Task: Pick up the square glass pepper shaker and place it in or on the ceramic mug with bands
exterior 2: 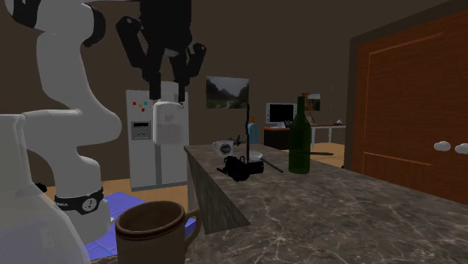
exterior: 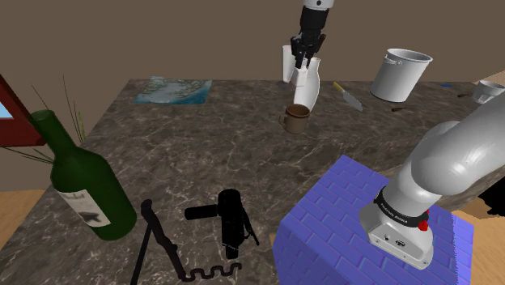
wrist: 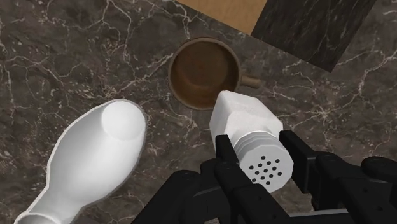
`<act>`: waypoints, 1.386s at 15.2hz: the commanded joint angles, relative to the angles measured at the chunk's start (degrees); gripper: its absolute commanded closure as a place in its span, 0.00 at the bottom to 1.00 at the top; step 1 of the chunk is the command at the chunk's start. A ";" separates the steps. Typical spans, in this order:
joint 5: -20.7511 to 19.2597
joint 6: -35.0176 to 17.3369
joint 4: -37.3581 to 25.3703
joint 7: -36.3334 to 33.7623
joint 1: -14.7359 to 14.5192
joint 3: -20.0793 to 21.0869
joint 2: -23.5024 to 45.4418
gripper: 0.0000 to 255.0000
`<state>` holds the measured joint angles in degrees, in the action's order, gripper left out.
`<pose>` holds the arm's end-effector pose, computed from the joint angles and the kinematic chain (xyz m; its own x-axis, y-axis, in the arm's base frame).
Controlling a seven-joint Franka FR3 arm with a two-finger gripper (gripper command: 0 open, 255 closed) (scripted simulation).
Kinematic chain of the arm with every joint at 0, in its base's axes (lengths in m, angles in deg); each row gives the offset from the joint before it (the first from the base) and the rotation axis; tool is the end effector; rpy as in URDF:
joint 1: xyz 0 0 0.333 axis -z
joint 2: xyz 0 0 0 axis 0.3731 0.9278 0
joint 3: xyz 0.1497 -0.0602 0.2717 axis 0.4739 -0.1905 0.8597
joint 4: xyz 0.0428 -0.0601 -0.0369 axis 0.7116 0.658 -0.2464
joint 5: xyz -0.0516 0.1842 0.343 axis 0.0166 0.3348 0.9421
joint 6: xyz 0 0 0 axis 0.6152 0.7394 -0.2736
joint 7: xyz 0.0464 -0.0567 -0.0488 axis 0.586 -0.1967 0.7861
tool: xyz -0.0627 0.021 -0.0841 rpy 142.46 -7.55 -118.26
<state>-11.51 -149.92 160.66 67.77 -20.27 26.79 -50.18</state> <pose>0.4571 -0.0375 0.5698 0.9802 -0.1889 0.0592 -0.1919 -0.9801 0.0508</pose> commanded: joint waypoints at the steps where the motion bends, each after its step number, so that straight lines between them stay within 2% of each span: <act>1: -0.27 -0.57 2.15 1.31 0.50 -0.90 -1.65 1.00; 21: -0.73 -15.69 15.34 0.50 0.65 -1.22 0.29 1.00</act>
<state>-12.22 -165.02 175.60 68.28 -19.64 25.59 -50.01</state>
